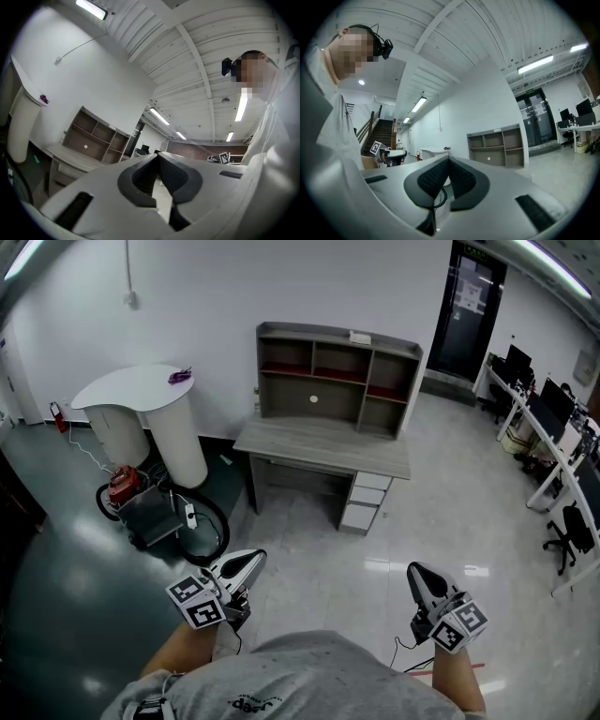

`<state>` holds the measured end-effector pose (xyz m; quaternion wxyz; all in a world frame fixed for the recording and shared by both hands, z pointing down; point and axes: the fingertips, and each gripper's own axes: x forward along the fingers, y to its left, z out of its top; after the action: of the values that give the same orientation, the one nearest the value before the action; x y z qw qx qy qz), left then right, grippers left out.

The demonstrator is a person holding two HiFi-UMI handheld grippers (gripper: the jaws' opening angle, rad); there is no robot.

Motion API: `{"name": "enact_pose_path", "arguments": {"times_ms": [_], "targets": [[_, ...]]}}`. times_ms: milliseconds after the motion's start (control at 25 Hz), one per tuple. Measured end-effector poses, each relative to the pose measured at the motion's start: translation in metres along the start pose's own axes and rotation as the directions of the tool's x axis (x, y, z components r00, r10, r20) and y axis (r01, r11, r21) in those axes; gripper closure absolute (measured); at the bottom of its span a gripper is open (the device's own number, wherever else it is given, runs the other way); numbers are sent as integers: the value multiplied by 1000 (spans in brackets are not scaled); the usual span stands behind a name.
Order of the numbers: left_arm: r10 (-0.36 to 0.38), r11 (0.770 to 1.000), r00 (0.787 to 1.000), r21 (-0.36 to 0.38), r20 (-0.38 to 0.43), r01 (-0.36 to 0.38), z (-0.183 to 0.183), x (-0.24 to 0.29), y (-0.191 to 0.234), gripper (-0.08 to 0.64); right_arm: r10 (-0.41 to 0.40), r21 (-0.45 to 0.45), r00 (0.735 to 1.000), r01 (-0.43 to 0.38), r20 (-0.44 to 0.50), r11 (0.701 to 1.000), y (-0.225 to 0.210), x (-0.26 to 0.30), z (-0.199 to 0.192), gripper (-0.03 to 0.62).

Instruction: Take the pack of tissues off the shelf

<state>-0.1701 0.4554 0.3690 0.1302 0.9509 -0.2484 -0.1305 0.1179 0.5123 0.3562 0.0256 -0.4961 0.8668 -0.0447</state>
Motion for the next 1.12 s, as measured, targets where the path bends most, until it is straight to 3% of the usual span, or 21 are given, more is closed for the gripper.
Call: {"name": "enact_pose_path", "arguments": {"times_ms": [320, 560, 800, 1120], "targets": [[-33, 999, 999, -38, -26, 32, -34, 46, -35, 548, 17, -3, 1000, -17, 9, 1000, -30, -39, -7, 583], [-30, 999, 999, -38, -30, 29, -27, 61, -19, 548, 21, 6, 1000, -21, 8, 1000, -44, -22, -10, 583], [-46, 997, 999, -62, -28, 45, -21, 74, 35, 548, 14, 2, 1000, -14, -12, 1000, -56, 33, -13, 583], [-90, 995, 996, -50, -1, 90, 35, 97, 171, 548, -21, -35, 1000, 21, 4, 999, -72, 173, 5, 583]]}}
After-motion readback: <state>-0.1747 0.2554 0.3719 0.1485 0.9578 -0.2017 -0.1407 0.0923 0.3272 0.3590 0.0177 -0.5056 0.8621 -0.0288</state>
